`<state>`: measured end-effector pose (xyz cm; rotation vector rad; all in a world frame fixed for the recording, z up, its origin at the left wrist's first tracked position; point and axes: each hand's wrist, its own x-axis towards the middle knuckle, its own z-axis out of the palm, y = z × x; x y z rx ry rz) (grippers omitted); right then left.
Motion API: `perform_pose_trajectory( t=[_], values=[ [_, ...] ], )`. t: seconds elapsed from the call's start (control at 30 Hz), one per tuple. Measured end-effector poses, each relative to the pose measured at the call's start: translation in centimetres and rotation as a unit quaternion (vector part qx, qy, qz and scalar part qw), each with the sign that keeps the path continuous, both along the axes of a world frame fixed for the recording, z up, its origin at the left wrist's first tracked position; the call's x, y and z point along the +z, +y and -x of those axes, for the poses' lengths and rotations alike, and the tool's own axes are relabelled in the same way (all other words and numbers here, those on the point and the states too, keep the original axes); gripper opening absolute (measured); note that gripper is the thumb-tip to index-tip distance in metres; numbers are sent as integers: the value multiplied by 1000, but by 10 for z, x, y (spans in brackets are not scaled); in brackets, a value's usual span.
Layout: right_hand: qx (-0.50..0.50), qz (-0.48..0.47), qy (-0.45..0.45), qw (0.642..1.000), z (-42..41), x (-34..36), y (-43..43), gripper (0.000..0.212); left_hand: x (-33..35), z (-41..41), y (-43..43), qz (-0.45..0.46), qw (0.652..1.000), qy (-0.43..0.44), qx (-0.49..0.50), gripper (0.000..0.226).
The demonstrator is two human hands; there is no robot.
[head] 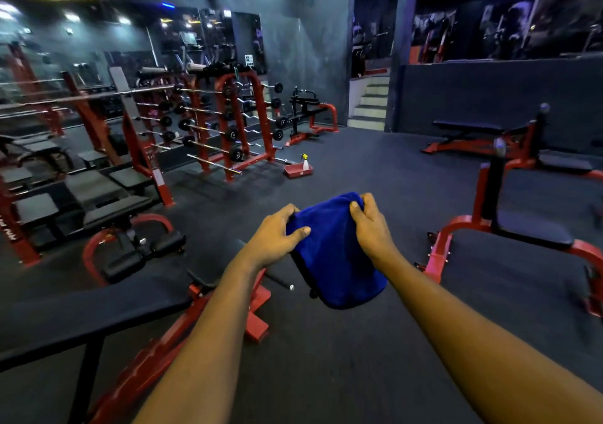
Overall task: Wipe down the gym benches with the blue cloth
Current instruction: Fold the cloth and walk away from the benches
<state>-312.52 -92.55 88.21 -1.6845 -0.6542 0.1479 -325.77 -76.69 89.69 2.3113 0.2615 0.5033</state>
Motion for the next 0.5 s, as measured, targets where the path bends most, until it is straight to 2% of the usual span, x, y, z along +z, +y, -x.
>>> perform_pose_trajectory(
  t=[0.1,0.2,0.5],
  values=[
    [-6,-7,32,999,-68,9,61,28,12,-73,57,16,999,-39,32,13],
    [43,-12,85,995,-135,4,113,27,24,-142,105,19,995,-86,54,7],
    [55,-23,8,998,-380,-6,272,24,5,-387,270,15,992,-92,90,12]
  ],
)
